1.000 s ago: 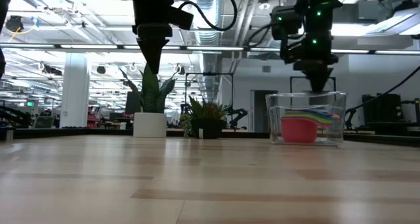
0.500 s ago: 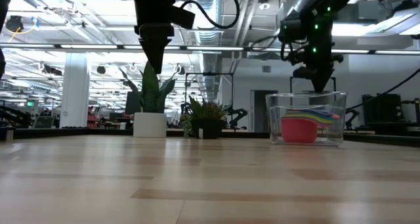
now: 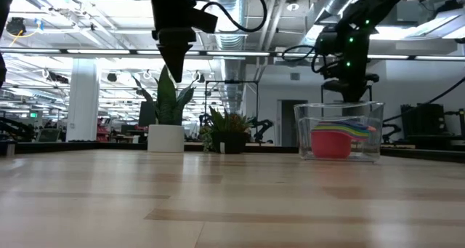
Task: Nest measuring cups in basket
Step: Adjust the transparent bin
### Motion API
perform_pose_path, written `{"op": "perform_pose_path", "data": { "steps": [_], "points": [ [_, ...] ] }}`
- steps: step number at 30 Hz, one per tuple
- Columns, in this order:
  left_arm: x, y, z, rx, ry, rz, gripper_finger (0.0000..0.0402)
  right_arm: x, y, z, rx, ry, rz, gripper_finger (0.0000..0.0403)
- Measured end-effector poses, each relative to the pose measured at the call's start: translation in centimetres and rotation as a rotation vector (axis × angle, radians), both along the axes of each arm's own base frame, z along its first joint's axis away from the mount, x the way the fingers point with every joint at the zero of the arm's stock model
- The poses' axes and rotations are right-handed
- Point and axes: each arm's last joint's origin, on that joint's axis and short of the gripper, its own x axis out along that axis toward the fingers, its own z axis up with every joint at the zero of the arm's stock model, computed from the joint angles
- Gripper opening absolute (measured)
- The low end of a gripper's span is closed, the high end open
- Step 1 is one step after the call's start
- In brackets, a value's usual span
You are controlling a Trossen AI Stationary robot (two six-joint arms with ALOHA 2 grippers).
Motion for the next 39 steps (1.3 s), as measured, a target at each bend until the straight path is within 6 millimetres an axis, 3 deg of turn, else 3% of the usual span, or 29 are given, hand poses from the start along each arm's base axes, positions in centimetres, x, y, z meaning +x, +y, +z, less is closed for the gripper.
{"op": "perform_pose_path", "data": {
  "steps": [9,15,26,39],
  "points": [
    [0.2,0.2,0.0,0.000,-0.025,0.006,0.0113,1.3,-0.7,-2.9,0.107,0.054,0.061,0.0020],
    [0.2,0.2,0.0,-0.009,-0.026,0.008,0.0113,1.2,0.7,-3.2,0.211,0.135,0.096,0.0015],
    [0.2,0.2,0.0,-0.011,-0.032,0.019,0.0113,2.1,5.0,-3.1,0.413,0.266,0.195,0.0022],
    [0.2,0.2,0.0,-0.014,-0.037,0.029,0.0113,6.0,12.5,-2.9,0.654,0.160,0.420,0.0026]
  ]
}}
